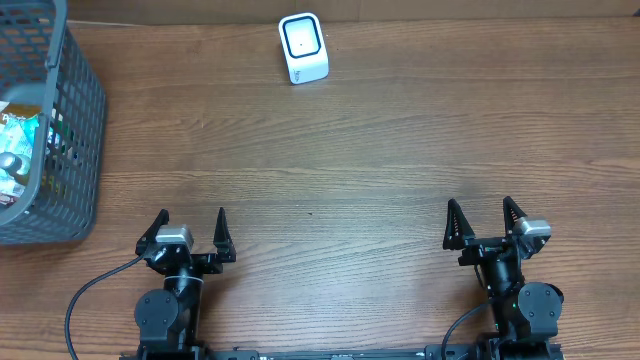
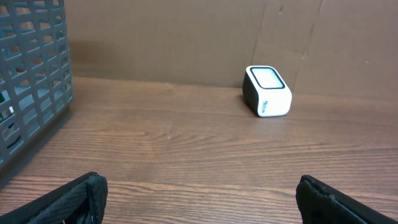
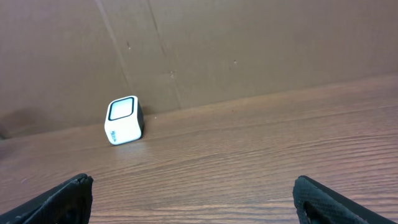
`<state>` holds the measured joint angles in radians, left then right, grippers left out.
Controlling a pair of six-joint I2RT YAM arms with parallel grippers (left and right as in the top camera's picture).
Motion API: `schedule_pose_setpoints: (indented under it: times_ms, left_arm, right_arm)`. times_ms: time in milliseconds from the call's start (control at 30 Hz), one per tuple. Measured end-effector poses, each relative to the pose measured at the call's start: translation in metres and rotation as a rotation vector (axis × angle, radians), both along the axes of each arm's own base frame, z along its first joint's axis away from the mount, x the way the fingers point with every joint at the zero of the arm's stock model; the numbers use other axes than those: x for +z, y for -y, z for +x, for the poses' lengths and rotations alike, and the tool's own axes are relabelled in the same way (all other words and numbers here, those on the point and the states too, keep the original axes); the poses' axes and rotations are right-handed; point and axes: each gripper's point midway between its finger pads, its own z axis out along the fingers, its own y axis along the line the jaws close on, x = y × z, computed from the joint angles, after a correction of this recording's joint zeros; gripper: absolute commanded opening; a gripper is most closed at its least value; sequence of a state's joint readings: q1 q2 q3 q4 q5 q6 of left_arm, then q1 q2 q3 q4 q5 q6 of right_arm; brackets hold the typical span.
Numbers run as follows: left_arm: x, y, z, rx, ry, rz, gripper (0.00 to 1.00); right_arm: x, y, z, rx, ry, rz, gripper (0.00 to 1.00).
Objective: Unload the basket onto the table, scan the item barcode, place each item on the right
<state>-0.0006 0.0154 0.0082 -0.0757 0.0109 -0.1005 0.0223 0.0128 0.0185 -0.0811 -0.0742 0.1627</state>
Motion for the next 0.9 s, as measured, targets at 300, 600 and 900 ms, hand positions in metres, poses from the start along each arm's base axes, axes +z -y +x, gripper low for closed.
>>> schedule_pose_setpoints:
  times_ms: [300,600,900]
  left_arm:
    - [0.000,-0.004,0.000,0.025,-0.001,0.002,0.99]
    - [0.001,0.002,0.000,-0.010,0.005,-0.001,1.00]
    - [0.069,0.020,-0.008,-0.118,0.205,0.002,1.00]
  right_arm:
    - [0.000,0.000,0.000,0.000,0.000,0.000,1.00]
    - [0.000,0.000,0.000,0.000,0.000,0.000,1.00]
    - [0.000,0.000,0.000,0.000,0.000,0.000,1.00]
